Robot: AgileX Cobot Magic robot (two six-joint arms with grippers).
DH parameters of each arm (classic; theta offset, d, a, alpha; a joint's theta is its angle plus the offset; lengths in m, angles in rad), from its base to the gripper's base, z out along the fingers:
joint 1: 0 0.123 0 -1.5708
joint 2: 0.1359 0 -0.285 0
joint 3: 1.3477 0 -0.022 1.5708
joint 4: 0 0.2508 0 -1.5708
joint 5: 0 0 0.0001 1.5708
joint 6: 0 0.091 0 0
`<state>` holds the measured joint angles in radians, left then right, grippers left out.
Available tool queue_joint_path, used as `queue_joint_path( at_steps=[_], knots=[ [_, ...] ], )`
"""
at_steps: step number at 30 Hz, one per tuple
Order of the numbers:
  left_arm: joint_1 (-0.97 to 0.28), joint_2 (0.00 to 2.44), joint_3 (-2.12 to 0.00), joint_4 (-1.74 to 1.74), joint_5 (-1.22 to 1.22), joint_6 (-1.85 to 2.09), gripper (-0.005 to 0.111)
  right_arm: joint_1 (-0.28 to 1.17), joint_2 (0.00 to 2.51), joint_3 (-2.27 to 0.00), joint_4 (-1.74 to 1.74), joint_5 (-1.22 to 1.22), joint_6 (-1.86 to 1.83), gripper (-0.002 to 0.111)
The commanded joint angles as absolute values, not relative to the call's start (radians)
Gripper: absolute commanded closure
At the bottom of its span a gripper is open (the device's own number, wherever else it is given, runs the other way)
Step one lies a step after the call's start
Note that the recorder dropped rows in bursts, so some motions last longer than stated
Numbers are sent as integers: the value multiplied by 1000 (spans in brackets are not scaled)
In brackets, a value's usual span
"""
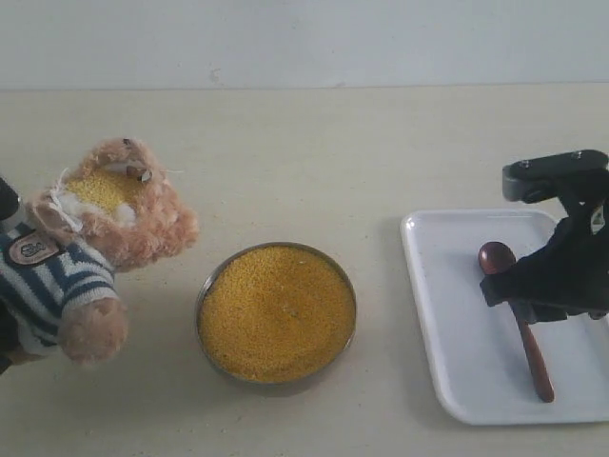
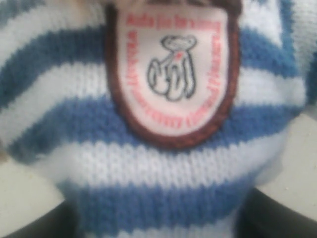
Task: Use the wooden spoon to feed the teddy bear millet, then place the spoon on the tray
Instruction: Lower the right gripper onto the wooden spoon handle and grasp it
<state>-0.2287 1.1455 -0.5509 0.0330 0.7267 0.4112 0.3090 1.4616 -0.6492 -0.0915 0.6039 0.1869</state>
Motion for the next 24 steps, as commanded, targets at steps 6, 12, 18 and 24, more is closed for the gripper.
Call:
queue_joint_path(
  at_steps=[6, 12, 18, 24],
  knots=[
    [-233, 1142, -549, 24, 703, 396, 103, 310, 1577, -579, -51, 439, 183, 61],
    [-233, 1142, -549, 22, 703, 396, 103, 310, 1616, -579, -51, 400, 183, 61],
    [-233, 1142, -549, 22, 703, 396, 103, 310, 1641, -579, -51, 394, 183, 65],
    [-233, 1142, -549, 22, 703, 396, 103, 310, 1597, -594, -51, 435, 150, 108]
  ],
)
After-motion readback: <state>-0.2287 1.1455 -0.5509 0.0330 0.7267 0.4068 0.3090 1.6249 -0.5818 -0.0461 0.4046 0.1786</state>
